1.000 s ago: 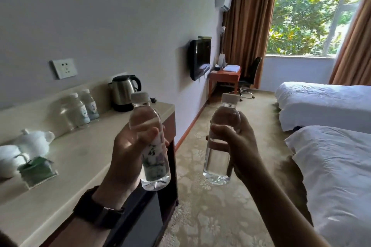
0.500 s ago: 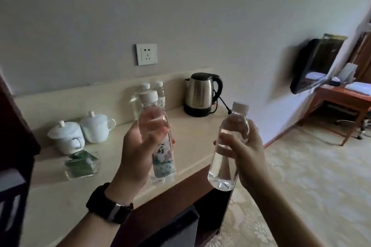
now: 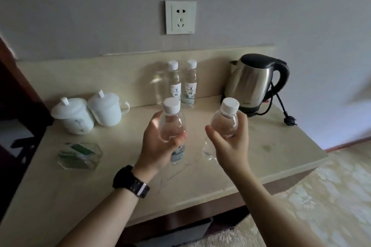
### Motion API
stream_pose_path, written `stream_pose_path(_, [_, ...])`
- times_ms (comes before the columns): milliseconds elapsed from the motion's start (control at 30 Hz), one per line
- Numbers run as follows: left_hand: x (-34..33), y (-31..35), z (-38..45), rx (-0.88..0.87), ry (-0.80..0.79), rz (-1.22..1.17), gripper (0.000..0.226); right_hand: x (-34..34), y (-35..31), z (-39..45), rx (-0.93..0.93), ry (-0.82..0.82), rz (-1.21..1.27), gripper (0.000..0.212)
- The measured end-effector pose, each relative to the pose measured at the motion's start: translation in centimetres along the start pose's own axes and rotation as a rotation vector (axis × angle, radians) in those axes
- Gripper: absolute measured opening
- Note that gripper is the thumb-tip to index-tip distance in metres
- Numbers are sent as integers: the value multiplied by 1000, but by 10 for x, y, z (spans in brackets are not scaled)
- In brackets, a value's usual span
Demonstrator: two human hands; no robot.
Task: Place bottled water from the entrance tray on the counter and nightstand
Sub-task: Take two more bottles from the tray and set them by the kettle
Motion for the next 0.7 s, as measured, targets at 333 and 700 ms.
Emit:
stream_pose_path(333, [-8,-43,2,68,95,22,56,-5,42,16,-7,-59,-34,64])
stream_pose_path(700, [15,-82,-23,255,24,523,71,19,93,18,-164,-412,-293,44])
Point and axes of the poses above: each hand's wrist, its own z-axis towards the middle knuckle, its own x-axis out of the back of the hand, y = z × x, the point moved 4 cm from there along z, towards the middle knuckle
